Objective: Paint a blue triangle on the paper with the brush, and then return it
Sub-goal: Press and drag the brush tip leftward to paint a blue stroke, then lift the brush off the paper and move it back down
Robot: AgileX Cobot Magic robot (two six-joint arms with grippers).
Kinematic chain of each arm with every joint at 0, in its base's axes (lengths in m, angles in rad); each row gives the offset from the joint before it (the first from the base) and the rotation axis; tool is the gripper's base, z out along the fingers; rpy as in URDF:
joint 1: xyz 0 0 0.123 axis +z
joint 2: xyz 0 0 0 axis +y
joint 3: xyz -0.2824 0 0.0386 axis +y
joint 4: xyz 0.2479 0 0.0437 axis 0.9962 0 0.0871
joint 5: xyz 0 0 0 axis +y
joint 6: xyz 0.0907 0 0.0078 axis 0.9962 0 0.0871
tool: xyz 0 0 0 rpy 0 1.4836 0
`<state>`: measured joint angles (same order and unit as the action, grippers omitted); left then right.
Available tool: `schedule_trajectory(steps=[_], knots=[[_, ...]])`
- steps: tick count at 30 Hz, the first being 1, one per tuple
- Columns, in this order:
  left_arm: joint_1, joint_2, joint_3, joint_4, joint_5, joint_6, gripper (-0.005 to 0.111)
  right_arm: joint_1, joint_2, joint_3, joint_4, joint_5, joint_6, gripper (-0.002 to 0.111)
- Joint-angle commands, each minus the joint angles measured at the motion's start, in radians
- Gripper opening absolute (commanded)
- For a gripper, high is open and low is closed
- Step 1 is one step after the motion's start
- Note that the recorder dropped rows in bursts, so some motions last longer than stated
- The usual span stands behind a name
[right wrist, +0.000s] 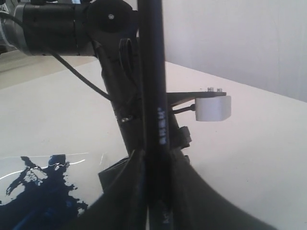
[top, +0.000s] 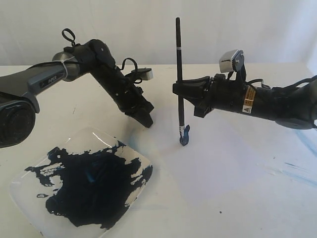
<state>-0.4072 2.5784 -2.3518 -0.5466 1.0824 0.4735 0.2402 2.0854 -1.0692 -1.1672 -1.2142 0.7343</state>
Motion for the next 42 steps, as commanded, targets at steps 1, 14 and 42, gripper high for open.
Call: schedule_trajectory(steps=[1,14,42], knots=[[-0.004,-0.002,0.000,0.011,0.006,-0.004,0.000,0.019,-0.021,0.013,-0.036,-0.007,0.014,0.000],[-0.004,-0.002,0.000,0.011,0.008,-0.004,0.000,0.032,-0.050,0.013,-0.085,-0.007,0.071,0.000],[-0.004,-0.002,0.000,0.011,0.020,-0.004,0.000,0.024,-0.230,0.013,0.019,0.127,0.170,0.000]])
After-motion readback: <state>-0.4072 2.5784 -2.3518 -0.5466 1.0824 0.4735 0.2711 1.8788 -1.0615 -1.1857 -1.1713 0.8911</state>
